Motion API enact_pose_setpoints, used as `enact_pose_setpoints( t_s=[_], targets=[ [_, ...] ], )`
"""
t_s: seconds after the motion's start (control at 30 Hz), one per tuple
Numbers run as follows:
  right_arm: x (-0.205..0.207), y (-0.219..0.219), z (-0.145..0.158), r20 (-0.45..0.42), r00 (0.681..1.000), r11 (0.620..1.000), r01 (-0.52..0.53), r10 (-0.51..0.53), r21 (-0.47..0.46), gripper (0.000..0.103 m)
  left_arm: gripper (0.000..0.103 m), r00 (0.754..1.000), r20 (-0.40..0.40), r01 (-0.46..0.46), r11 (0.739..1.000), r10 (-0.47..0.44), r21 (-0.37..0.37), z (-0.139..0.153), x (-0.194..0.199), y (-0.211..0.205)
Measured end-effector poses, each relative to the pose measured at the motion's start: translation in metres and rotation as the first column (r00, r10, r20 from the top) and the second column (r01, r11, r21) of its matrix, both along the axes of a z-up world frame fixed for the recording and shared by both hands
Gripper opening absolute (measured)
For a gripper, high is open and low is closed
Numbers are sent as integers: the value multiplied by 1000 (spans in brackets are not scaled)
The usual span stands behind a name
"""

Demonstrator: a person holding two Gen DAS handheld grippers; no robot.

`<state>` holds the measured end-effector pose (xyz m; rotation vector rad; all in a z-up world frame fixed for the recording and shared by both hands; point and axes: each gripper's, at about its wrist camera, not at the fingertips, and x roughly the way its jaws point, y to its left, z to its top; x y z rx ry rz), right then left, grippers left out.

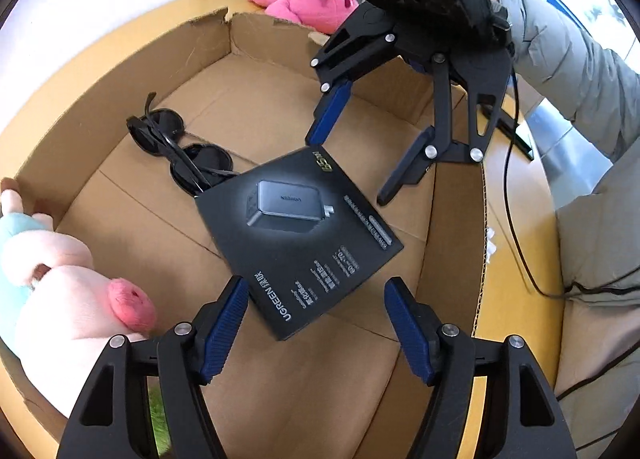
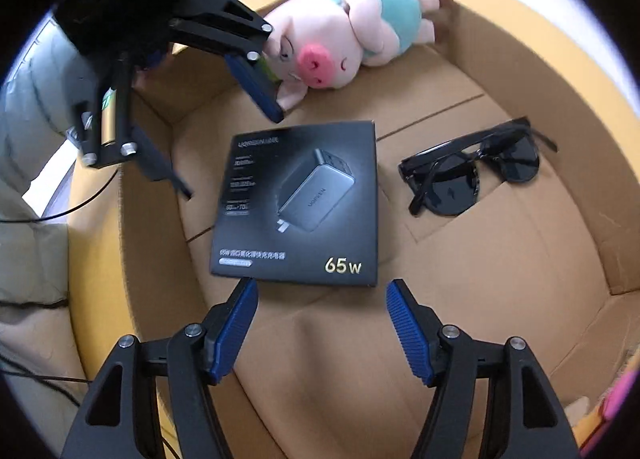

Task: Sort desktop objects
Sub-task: 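Open the right gripper to drop the charger box into the box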

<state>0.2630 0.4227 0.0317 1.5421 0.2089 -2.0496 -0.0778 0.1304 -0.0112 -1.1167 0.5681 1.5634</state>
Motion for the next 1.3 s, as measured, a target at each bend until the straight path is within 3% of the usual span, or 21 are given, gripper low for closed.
enact_pose_setpoints(
  t_s=[0.17, 0.27, 0.5, 0.63, 0.73, 0.8, 0.83, 0.87, 1.13, 1.3],
  targets=[
    [1, -26, 8, -49, 996, 995, -75, 72, -64, 66, 74, 998, 37, 46, 999, -45, -26, 6, 22, -2],
    [-2, -43, 10, -76, 992, 993, -109, 105, -50, 65, 74, 997, 20, 75, 994, -74, -80, 8, 39, -4],
    [4, -58, 27, -122, 986, 989, -125, 116, -72, 64, 74, 1000, 23, -16, 996, 19, -93, 11, 38, -31],
    [22, -25, 37, -49, 999, 991, -13, 6, -132, 64, 74, 996, 45, -79, 994, 83, -72, 11, 25, -40],
    [26, -2, 21, 37, 995, 984, 94, -89, -154, 64, 74, 978, 117, -164, 982, 175, -97, -1, 5, -36],
    [21, -4, 4, 98, 989, 981, 127, -113, -148, 64, 76, 936, 197, -261, 950, 292, -169, -20, -13, -34],
    [20, -11, -2, 114, 989, 985, 113, -98, -131, 64, 76, 914, 251, -285, 944, 319, -165, -24, -18, -35],
    [21, -21, -7, 123, 990, 990, 78, -64, -117, 64, 76, 908, 264, -292, 943, 326, -161, -24, -18, -35],
    [20, -59, -5, 81, 996, 986, -15, 29, -165, 63, 74, 897, 256, -318, 928, 361, -195, -20, 1, -45],
    [22, -74, -3, 82, 995, 982, -32, 48, -185, 63, 73, 871, 244, -385, 901, 426, -199, -16, -4, -59]
  ],
)
